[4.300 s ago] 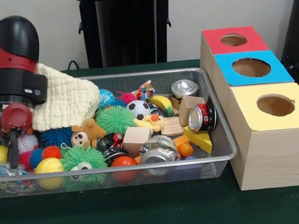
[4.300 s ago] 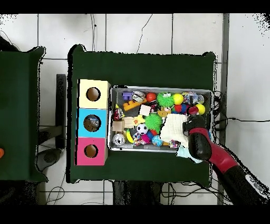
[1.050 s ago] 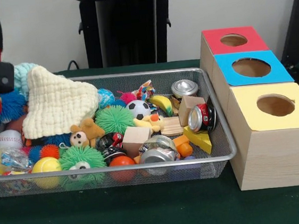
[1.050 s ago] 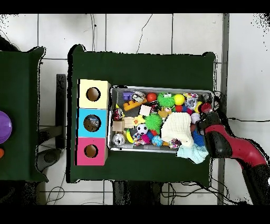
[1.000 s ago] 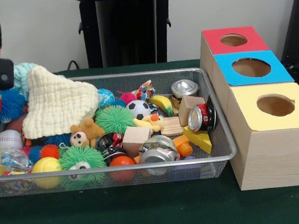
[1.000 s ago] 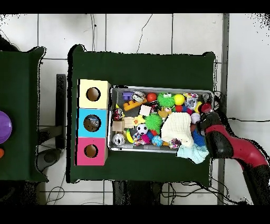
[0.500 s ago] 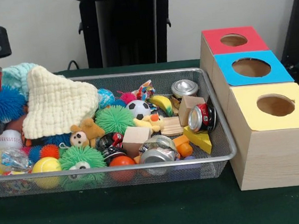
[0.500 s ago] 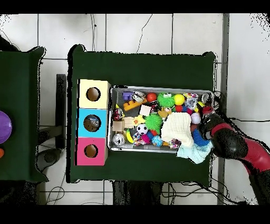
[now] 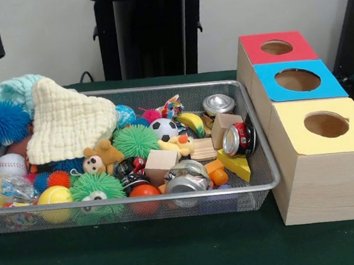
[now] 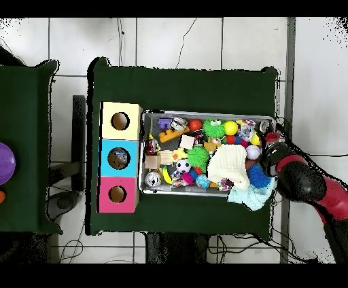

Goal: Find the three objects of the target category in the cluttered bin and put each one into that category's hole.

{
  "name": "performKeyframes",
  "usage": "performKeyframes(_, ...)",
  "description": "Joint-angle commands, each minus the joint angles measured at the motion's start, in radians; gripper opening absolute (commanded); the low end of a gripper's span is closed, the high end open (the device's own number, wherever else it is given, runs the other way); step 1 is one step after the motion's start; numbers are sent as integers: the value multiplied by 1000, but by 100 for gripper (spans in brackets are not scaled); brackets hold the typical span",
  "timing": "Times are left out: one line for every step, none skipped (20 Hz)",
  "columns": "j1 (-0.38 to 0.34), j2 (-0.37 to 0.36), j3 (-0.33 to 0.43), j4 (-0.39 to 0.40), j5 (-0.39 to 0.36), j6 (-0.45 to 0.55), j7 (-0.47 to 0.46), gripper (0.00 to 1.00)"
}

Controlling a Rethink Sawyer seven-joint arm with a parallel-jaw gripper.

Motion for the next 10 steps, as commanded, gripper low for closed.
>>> performKeyframes(90,-21,-95,8,63,73,61,0)
performKeyframes(92,-15,-98,6,71,72,62,0)
performKeyframes(89,-5,-87,3,93,91,55,0)
performKeyframes(89,-5,-83,5,106,98,50,0)
performKeyframes(92,-10,-75,14,130,114,54,0)
performKeyframes(95,-15,-73,21,143,115,57,0)
performKeyframes(104,-13,-75,23,154,109,64,0)
performKeyframes(109,-11,-77,26,163,105,65,0)
performKeyframes(115,-3,-80,28,174,98,71,0)
performKeyframes(120,1,-83,29,181,94,71,0)
